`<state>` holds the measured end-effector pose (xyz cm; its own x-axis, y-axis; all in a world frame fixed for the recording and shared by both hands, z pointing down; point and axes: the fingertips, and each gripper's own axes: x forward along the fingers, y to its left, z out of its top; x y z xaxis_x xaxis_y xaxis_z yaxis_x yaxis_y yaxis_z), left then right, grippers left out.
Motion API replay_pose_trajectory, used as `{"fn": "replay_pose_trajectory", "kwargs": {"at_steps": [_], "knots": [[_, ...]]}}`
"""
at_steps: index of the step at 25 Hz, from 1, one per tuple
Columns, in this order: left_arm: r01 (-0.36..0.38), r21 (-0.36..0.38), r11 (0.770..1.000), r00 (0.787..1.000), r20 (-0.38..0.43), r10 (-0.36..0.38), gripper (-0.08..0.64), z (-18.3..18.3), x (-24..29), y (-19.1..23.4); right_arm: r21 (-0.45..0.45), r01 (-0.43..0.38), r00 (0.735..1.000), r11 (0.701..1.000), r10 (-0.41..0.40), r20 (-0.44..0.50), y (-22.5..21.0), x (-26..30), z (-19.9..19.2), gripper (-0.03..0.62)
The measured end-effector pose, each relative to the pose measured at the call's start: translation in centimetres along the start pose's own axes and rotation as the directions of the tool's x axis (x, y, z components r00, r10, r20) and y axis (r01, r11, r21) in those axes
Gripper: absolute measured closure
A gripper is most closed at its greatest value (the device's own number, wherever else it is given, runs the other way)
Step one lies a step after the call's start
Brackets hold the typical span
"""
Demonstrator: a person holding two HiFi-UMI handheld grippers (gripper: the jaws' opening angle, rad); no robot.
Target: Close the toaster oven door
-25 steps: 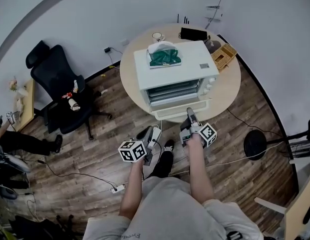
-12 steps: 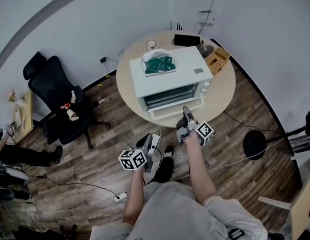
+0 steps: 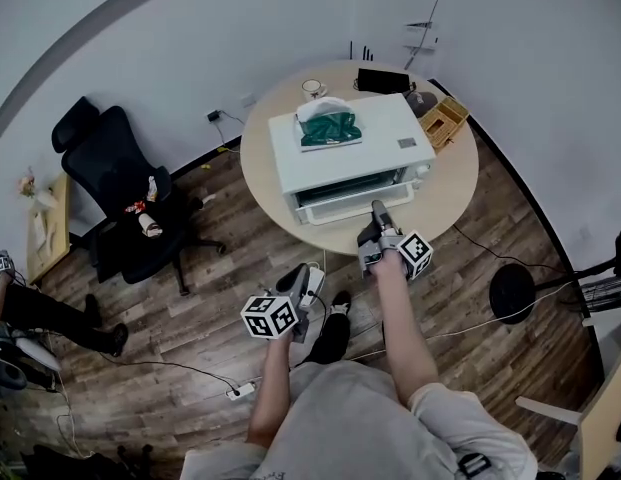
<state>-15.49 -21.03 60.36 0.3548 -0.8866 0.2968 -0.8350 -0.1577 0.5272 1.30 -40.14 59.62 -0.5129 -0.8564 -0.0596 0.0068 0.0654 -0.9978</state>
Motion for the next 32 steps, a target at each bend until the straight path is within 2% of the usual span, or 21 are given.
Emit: {"fn": "replay_pose_trajectory", "kwargs": {"at_steps": [24,28,32], "knots": [[-0.034,-0.028,0.999,0.999,0.031,0.035,0.503,1.2,-0.8,2.2,0.008,-0.007,0.999,1.0,0.007,0.035,1.3,4.1,0.5,0.486],[-0.024,-0.019,1.0,0.999,0.029,0.025,0.503,1.6,-0.5,1.9,-0.009,-0.004,1.0,1.0,0.004,0.026,1.3,4.1,0.4,0.486],[-0.013,-0.009,1.0,0.999,0.03,0.013,0.503,1.8,-0.1,1.4,-0.068,0.001,1.0,0.998,-0.001,-0.001,1.5,3.0,0.3,0.48]]}}
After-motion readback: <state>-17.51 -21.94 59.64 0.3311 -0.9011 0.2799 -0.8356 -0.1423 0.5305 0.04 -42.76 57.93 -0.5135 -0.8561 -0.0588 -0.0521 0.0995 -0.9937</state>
